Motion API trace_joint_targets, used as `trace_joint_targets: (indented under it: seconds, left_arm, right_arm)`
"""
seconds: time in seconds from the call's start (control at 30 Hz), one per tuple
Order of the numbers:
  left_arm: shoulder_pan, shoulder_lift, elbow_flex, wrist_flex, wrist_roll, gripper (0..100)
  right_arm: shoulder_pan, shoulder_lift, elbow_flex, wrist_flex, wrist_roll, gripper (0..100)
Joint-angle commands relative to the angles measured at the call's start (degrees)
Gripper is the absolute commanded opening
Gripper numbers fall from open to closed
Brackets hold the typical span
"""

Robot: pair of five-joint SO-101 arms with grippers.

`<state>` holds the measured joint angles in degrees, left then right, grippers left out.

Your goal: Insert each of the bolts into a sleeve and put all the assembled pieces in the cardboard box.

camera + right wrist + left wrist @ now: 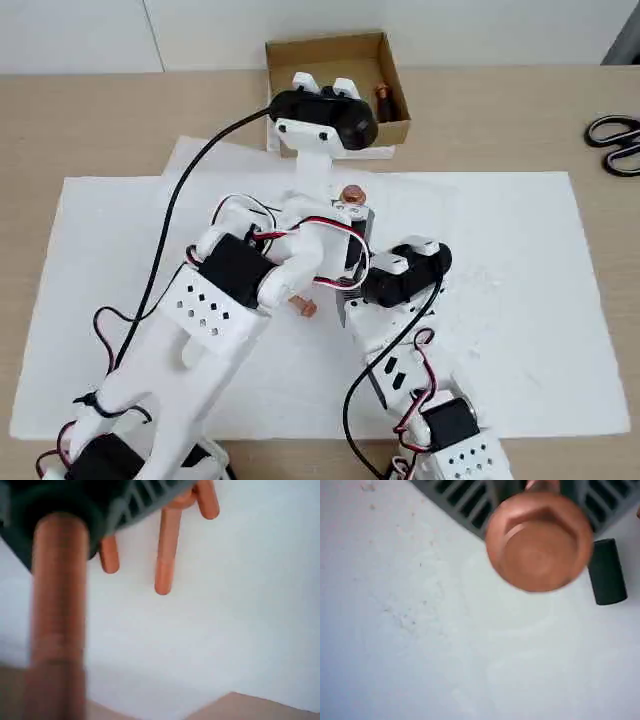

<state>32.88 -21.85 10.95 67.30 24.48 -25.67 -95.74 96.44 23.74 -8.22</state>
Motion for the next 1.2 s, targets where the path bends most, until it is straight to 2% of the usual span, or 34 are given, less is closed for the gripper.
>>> trace_joint_targets:
  seconds: [0.0, 0.2, 0.33, 0.47, 1.17]
  left_arm:
    - [0.09, -2.55, -0.31, -1.41, -0.18, 1]
    - [0.09, -2.55, -0.22, -1.14, -0.62, 1]
    - [0.09, -2.46, -0.13, -1.05, -3.34, 1]
    - [0.09, -2.46, -0.13, -1.05, -3.43, 1]
    - [0.09, -2.46, -0.13, 4.31, -3.43, 1]
  right_arm:
    - [-0.40, -1.19, 0.44, -0.04, -0.53, 0.4]
    - [-0.48, -1.19, 0.44, -0.04, -0.53, 0.4]
    - [-1.45, -1.10, 0.44, -0.04, -0.44, 0.4]
    - [-3.21, -0.92, 0.44, -0.04, -0.44, 0.4]
    - [-3.03, -0.92, 0.44, -0.04, -0.44, 0.4]
